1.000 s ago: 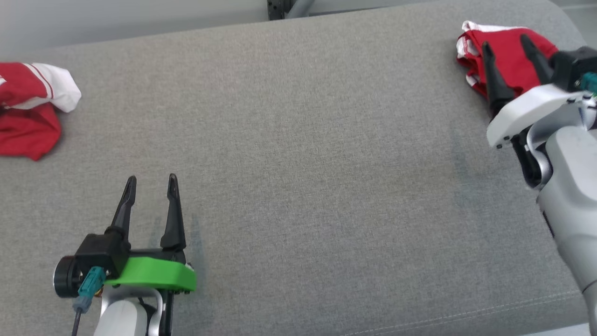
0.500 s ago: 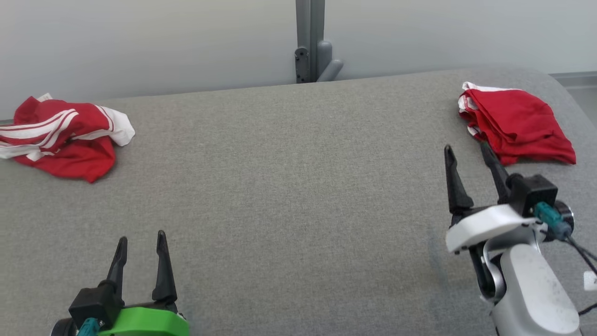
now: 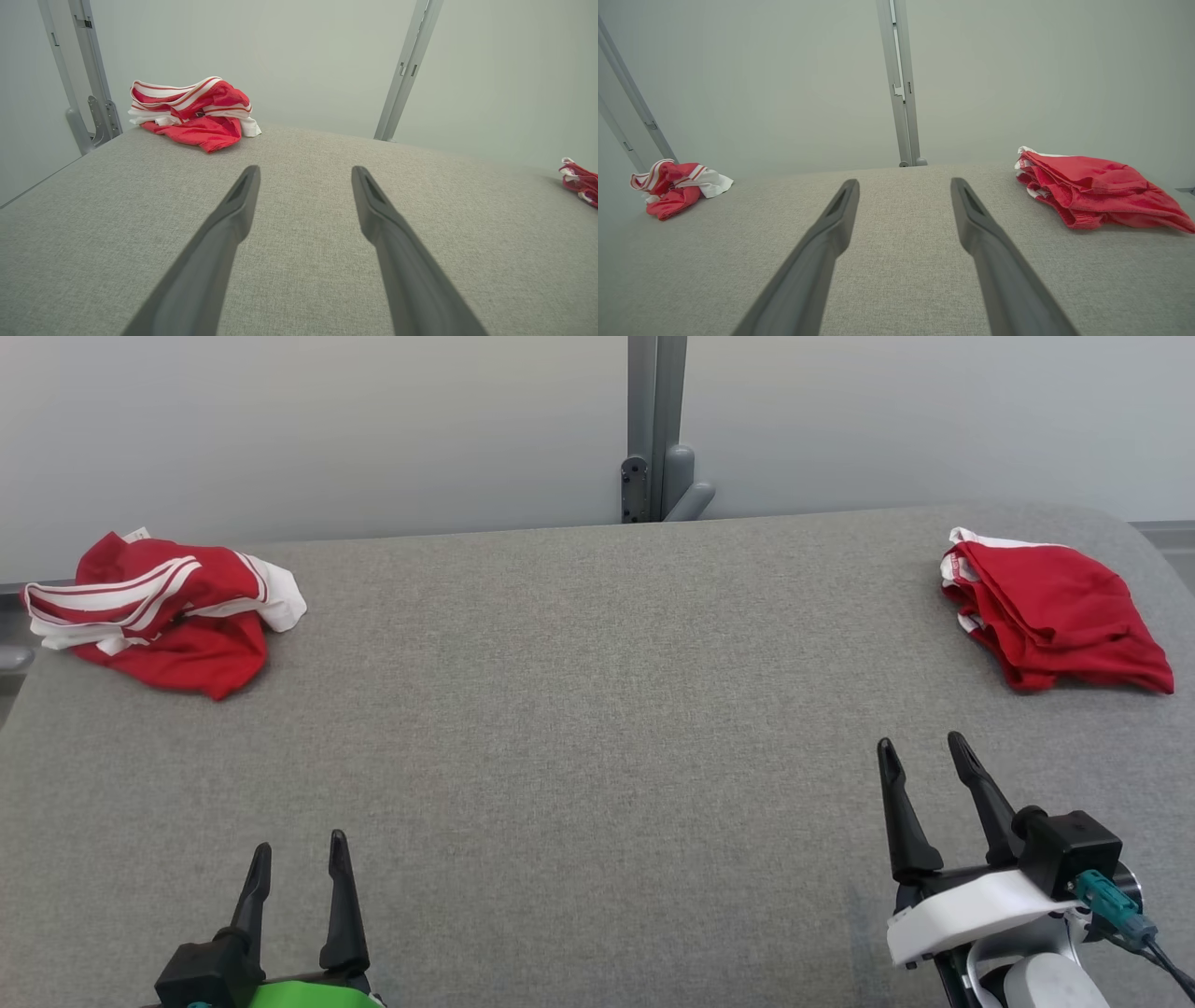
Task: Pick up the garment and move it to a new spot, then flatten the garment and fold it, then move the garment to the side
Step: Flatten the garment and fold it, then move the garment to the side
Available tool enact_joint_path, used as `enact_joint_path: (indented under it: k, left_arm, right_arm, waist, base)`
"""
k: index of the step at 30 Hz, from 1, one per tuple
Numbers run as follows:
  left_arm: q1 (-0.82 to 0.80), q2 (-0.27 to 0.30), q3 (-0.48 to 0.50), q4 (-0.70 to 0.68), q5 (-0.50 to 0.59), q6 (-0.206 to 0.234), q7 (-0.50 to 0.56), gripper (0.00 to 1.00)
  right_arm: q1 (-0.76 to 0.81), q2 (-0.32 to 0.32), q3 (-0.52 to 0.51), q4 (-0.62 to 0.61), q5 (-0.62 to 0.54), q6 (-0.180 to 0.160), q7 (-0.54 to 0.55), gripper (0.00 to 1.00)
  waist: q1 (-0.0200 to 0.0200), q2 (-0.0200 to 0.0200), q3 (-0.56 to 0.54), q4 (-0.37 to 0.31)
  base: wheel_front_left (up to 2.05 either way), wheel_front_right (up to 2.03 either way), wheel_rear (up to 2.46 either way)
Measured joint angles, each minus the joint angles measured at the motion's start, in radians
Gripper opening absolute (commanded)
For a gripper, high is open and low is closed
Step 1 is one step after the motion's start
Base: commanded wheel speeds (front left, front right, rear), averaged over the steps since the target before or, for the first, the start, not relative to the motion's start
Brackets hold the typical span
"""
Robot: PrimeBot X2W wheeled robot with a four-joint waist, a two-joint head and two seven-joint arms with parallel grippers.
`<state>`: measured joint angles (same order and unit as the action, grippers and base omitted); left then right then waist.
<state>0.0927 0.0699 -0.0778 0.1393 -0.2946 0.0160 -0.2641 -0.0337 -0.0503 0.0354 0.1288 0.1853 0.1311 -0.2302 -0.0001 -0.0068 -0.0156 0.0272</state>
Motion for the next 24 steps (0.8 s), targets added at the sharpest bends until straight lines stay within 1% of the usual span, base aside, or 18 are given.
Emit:
enact_joint_path:
  k: [24]
  left_arm:
    - [-0.003,-0.013,0.018,0.003,0.032,-0.016,0.0,1.0]
  right_arm:
    - [0.02,0.0,0.022,-0.002,0.016,0.0,0.021,1.0]
  waist:
    - [0.0,0.0,0.0,-0.013]
  base:
    - [0.0,0.0,0.0]
